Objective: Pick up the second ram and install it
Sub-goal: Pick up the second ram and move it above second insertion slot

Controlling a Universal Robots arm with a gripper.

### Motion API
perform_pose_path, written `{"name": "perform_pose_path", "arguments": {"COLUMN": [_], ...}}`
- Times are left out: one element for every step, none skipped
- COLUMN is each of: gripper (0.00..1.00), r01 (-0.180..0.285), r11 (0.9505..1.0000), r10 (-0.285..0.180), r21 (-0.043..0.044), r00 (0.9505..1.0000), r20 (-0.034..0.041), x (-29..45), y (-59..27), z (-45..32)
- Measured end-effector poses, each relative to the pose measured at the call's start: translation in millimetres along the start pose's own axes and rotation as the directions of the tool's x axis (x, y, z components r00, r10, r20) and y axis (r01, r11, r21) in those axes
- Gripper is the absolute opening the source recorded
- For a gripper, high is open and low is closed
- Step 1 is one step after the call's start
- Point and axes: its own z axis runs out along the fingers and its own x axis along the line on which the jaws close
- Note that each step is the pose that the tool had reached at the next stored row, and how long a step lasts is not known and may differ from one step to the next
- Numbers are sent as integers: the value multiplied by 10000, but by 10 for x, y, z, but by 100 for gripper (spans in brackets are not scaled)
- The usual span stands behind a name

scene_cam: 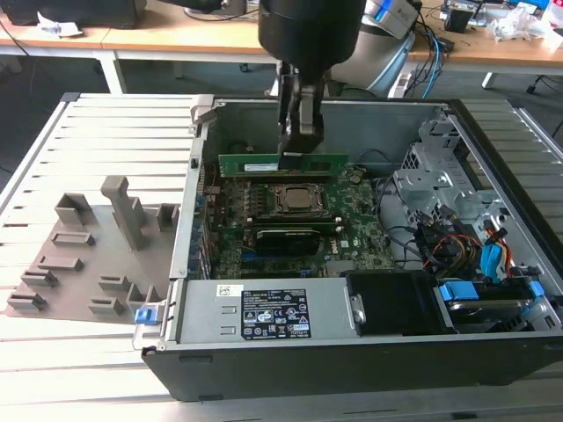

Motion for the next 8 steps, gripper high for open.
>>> {"name": "perform_pose_path", "arguments": {"gripper": [14, 14, 14, 14, 14, 14, 14, 14], "r01": [-1, -1, 0, -2, 0, 0, -1, -1], "r11": [10000, 10000, 10000, 10000, 10000, 10000, 10000, 10000], "r10": [1, 1, 0, 2, 0, 0, 1, 1], "r21": [0, 0, 0, -1, -1, -1, -1, -1], "r00": [10000, 10000, 10000, 10000, 10000, 10000, 10000, 10000], "r20": [0, 0, 1, 0, 0, -1, 0, 0], "x": [-5, -14, -27, -36, -47, -58, -71, -87], "y": [-46, -108, -198, -246, -300, -344, -386, -427], "z": [-1, -3, -5, -6, -6, -6, -5, -1]}}
